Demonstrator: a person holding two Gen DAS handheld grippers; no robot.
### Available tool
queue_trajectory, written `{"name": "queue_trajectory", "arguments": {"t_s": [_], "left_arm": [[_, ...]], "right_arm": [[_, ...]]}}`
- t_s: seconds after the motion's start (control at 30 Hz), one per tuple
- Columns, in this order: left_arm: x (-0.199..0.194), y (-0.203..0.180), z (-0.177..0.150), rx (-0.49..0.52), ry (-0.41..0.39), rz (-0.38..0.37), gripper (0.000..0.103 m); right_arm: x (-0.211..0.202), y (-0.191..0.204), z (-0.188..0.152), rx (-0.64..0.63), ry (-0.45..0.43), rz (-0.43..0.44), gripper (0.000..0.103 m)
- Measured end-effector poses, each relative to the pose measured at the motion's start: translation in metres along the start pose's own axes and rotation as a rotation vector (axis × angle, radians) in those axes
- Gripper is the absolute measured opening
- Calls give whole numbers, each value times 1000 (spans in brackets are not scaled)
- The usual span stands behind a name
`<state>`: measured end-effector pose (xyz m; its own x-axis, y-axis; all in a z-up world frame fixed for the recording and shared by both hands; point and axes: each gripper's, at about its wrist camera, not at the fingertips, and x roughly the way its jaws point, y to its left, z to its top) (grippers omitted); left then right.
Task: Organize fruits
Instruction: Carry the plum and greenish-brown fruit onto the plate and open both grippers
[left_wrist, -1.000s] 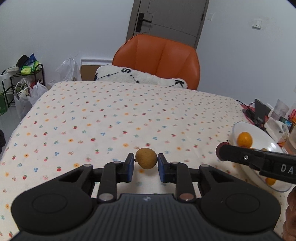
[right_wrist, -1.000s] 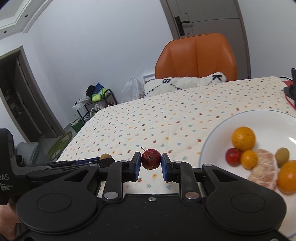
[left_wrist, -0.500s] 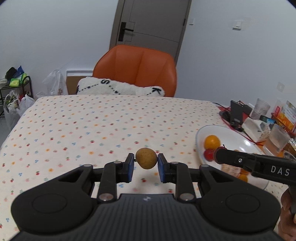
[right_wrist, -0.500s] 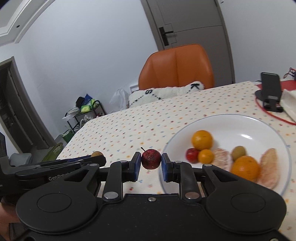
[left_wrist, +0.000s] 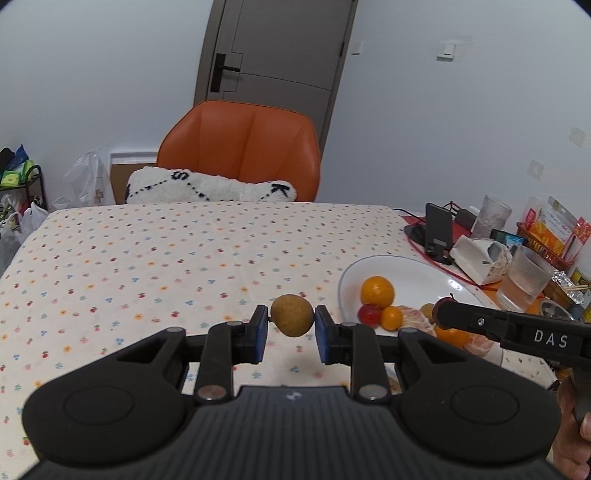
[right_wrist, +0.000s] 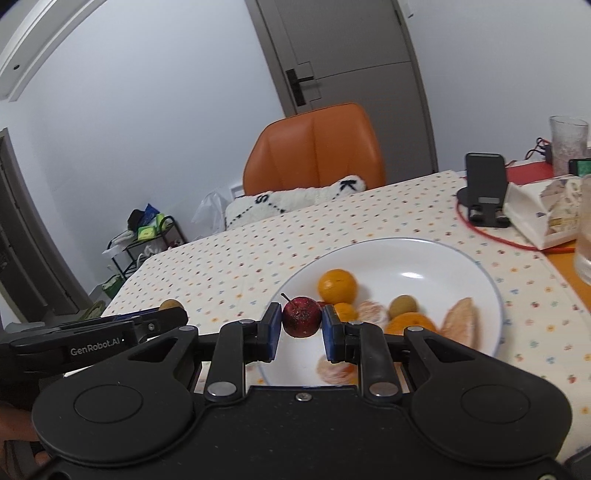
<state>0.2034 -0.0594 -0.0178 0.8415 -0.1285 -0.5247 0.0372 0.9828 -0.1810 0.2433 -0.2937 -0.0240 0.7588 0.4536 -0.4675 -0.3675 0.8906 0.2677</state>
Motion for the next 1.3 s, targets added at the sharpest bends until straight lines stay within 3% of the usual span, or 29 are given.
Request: {"name": "queue_trajectory", "arguments": {"t_s": [0.9, 1.3], "left_arm": [[41, -55, -1, 59, 46, -77, 25], [47, -63, -2, 63, 59, -87, 29]], "right_arm": [[0, -70, 3, 86, -23, -101, 22], [-2, -78, 0, 110, -26, -95, 38]]}}
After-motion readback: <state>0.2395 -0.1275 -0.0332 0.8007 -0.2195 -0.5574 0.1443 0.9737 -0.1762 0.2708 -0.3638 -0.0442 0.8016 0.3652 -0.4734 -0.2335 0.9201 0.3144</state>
